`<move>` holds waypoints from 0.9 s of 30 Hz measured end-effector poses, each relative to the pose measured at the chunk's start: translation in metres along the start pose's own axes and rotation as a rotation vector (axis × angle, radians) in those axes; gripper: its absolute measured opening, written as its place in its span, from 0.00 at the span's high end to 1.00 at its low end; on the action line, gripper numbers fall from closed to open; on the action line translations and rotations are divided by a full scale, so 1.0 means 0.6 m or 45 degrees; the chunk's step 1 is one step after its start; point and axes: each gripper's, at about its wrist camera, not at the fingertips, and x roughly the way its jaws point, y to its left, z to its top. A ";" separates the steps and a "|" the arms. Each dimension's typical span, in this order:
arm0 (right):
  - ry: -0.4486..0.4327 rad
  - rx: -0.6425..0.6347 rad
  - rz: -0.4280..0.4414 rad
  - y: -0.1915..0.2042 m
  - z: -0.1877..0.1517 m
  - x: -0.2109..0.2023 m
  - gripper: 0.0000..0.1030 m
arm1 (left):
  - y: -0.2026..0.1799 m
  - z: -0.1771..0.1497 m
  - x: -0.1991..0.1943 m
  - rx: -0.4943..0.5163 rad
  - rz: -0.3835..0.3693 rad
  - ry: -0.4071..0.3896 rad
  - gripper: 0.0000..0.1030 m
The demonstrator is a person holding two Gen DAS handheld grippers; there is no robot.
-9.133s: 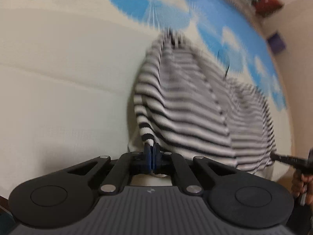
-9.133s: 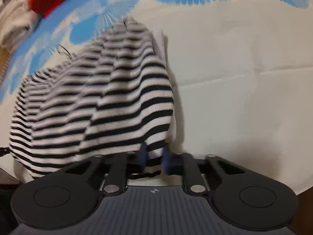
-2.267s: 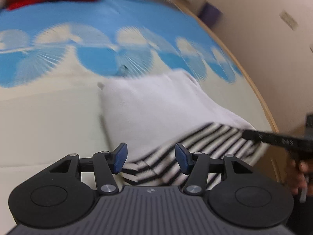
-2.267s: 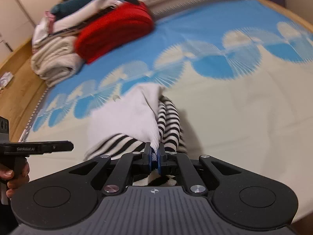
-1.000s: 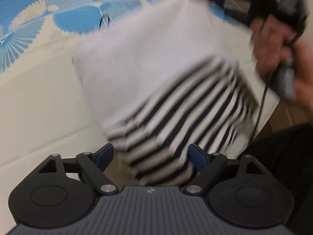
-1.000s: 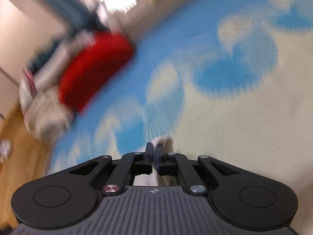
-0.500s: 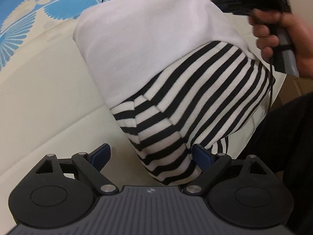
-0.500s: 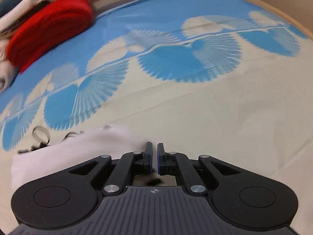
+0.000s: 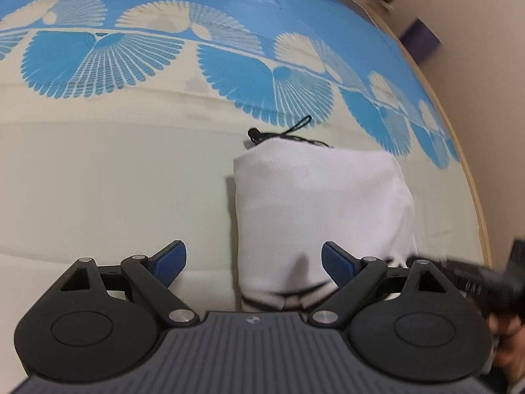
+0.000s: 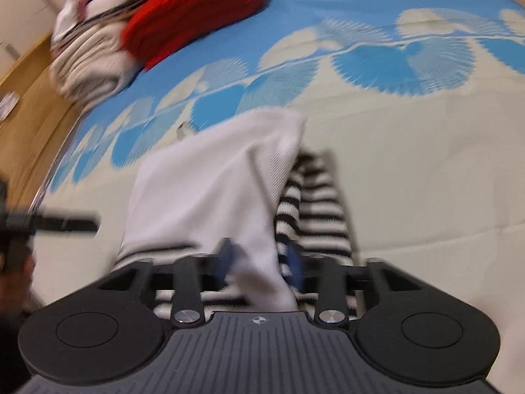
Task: Fold small clothes
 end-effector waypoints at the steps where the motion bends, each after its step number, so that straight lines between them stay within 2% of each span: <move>1: 0.000 -0.029 -0.001 0.001 -0.003 -0.004 0.98 | -0.005 0.003 0.005 -0.011 -0.001 0.002 0.10; 3: -0.035 0.002 -0.004 -0.009 0.001 -0.028 0.98 | -0.017 0.002 0.013 -0.031 -0.009 0.009 0.10; 4: -0.045 0.099 -0.008 -0.027 0.003 -0.039 0.99 | -0.020 0.002 0.019 -0.041 -0.016 0.013 0.10; 6: 0.000 0.212 -0.052 -0.057 -0.005 -0.036 0.99 | -0.026 0.005 0.035 -0.048 -0.036 0.029 0.10; 8: 0.096 0.111 -0.135 -0.050 -0.016 -0.016 0.98 | -0.034 0.007 0.049 -0.042 -0.043 0.051 0.10; 10: 0.105 0.031 -0.169 -0.035 -0.018 -0.011 0.97 | -0.035 0.006 0.065 -0.065 -0.042 0.071 0.10; 11: 0.083 0.020 -0.193 -0.030 -0.016 -0.014 0.87 | -0.034 0.005 0.070 -0.080 -0.045 0.078 0.10; 12: 0.040 0.030 -0.200 -0.026 -0.012 -0.023 0.81 | -0.034 0.006 0.074 -0.092 -0.053 0.080 0.10; 14: -0.073 0.076 -0.127 -0.025 -0.007 -0.053 0.61 | -0.032 0.008 0.081 -0.117 -0.075 0.082 0.10; 16: -0.101 0.059 -0.034 -0.023 -0.009 -0.064 0.52 | -0.027 0.010 0.088 -0.144 -0.087 0.085 0.10; 17: -0.058 0.025 -0.017 -0.020 -0.013 -0.058 0.44 | -0.023 0.011 0.093 -0.161 -0.090 0.089 0.10; 19: 0.135 -0.043 -0.057 -0.016 -0.031 -0.023 0.39 | -0.014 0.010 0.103 -0.198 -0.120 0.089 0.10; 20: 0.262 -0.104 -0.121 -0.017 -0.046 0.001 0.40 | -0.009 0.010 0.108 -0.219 -0.133 0.102 0.09; 21: 0.326 -0.164 -0.199 -0.019 -0.057 0.016 0.38 | -0.004 0.007 0.117 -0.249 -0.148 0.116 0.09; 22: 0.318 -0.187 -0.234 -0.020 -0.057 0.016 0.34 | -0.002 0.007 0.121 -0.264 -0.159 0.111 0.09; 23: 0.279 -0.173 -0.228 -0.022 -0.049 0.009 0.35 | 0.001 0.006 0.124 -0.269 -0.167 0.104 0.09; 27: 0.009 0.030 -0.120 -0.039 -0.011 -0.030 0.33 | 0.009 0.009 0.140 -0.295 -0.204 0.107 0.08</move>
